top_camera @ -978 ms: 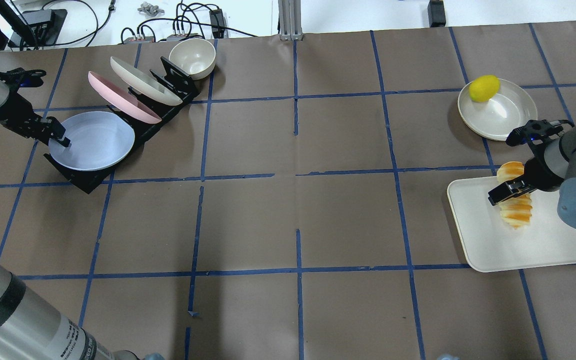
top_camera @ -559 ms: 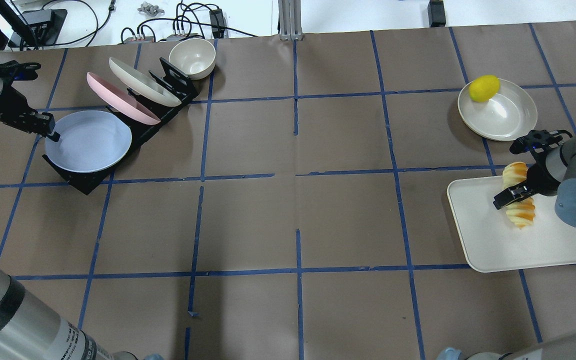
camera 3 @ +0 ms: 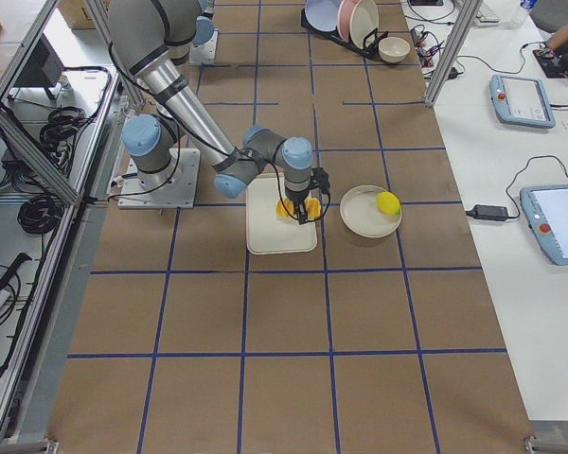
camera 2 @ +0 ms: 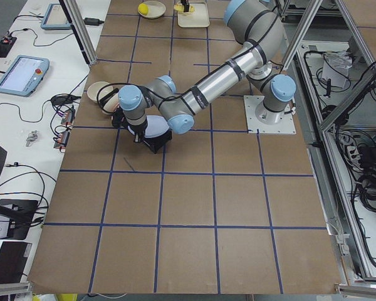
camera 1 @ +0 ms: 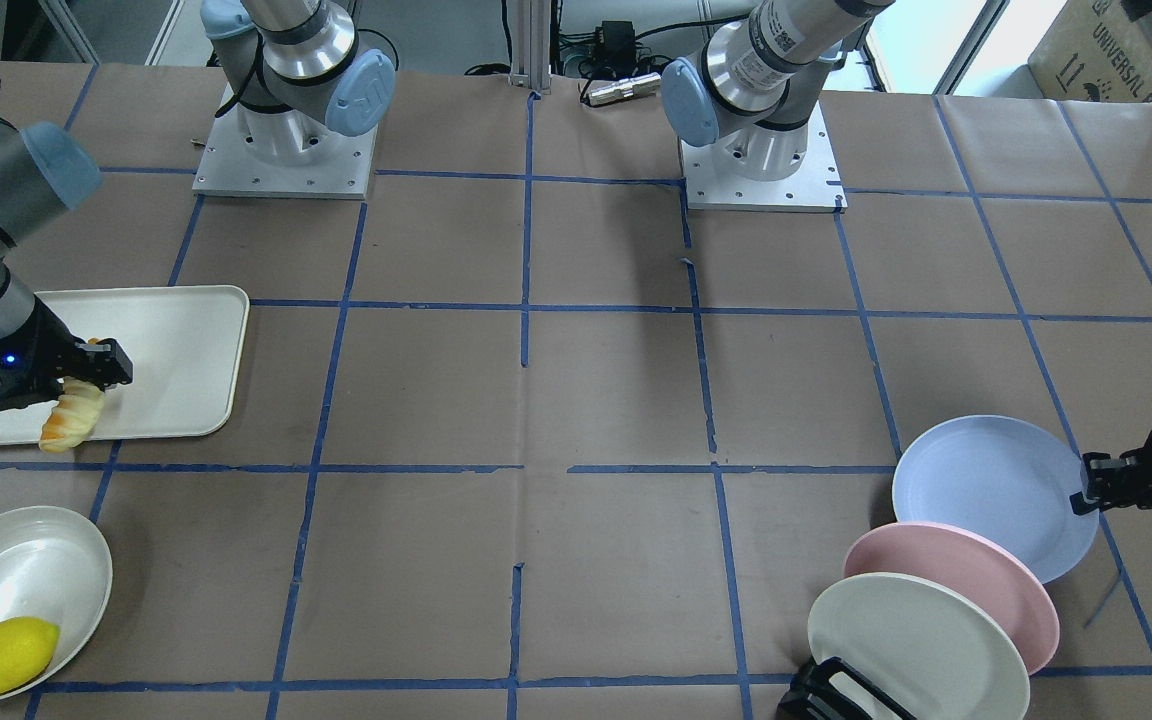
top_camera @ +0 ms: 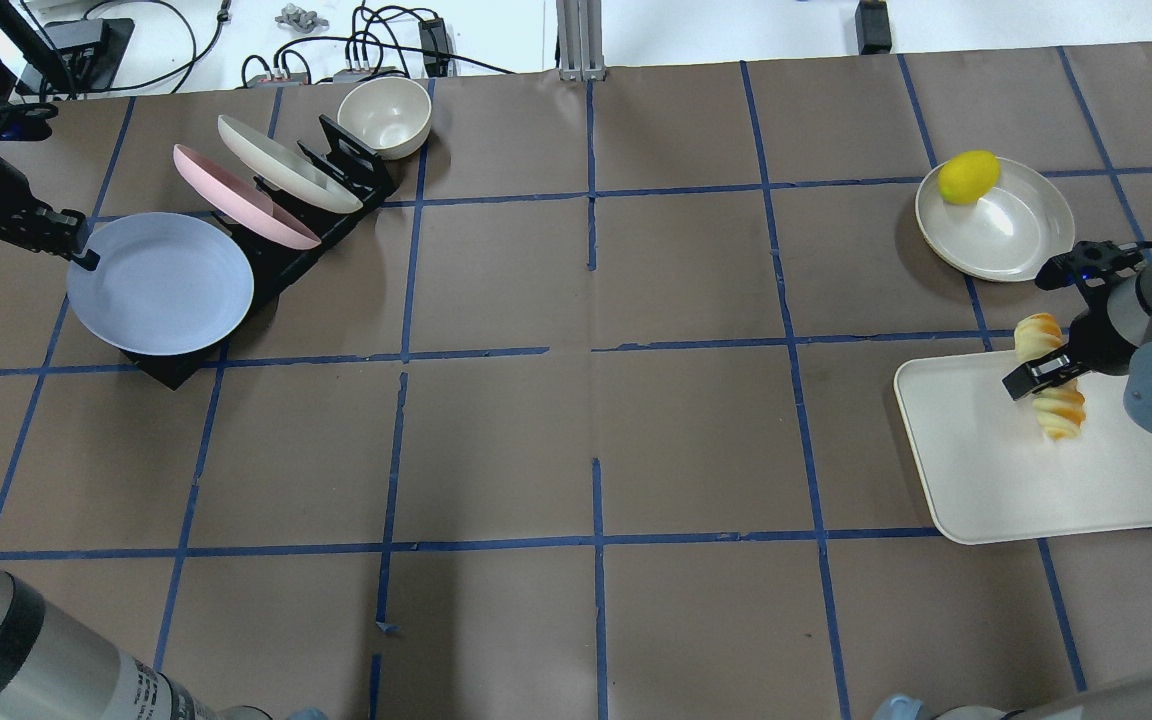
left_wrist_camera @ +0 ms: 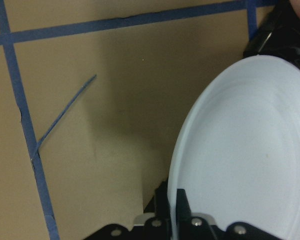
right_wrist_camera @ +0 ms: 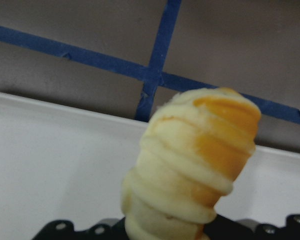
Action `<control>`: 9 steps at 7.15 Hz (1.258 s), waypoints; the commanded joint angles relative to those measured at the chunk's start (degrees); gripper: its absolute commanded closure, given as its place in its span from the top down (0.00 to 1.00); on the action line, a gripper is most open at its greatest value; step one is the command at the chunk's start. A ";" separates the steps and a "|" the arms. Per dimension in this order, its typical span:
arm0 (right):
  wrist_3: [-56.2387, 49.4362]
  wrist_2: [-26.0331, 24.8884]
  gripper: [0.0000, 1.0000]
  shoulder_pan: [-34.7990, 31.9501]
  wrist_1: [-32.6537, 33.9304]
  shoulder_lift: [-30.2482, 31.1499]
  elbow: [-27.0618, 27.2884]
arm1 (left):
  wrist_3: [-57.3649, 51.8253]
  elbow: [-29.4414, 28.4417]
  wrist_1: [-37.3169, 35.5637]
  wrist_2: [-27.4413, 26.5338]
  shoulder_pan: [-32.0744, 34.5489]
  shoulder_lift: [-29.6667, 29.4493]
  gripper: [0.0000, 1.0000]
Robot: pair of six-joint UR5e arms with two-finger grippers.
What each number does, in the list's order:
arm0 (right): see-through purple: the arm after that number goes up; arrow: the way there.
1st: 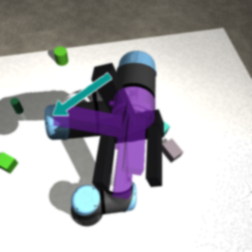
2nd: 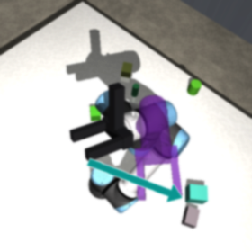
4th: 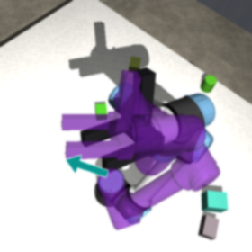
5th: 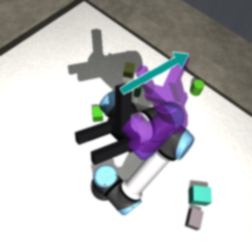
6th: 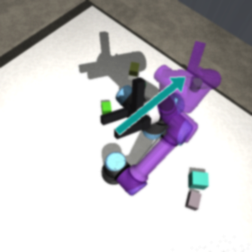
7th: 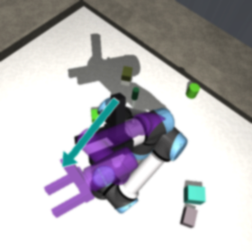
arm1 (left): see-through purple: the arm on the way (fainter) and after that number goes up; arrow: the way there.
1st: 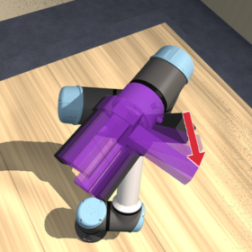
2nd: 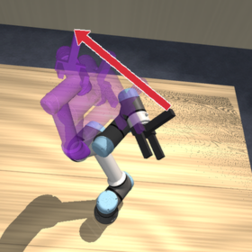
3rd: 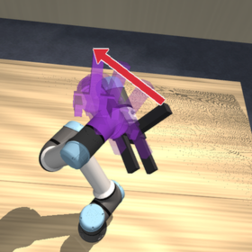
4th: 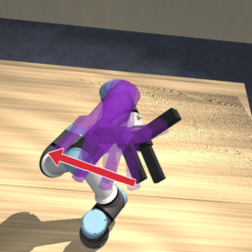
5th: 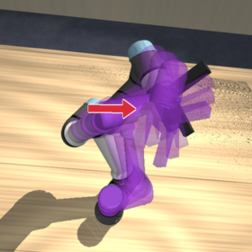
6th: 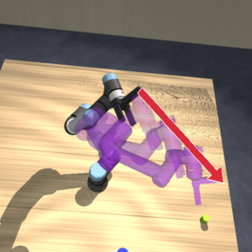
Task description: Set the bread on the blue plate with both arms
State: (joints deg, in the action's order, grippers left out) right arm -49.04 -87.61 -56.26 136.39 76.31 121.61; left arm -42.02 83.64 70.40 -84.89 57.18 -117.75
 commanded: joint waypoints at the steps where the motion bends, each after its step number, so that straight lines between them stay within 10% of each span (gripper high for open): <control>1: 3.85 0.16 0.32 -1.29 -10.06 4.01 -4.17 | -0.25 4.32 0.97 -0.45 0.13 6.28 0.13; 5: 31.49 -1.93 0.34 -21.80 -21.42 18.15 -4.71 | 9.20 18.83 1.76 -0.80 5.80 20.70 0.13; 9: 40.86 -0.90 0.34 -28.20 -25.74 18.09 -9.02 | 25.03 18.93 2.46 4.20 24.43 19.76 0.13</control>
State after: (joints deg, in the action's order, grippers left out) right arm -10.10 -88.79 -83.75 111.67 94.45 113.45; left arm -21.05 102.49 72.84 -82.27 75.84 -97.80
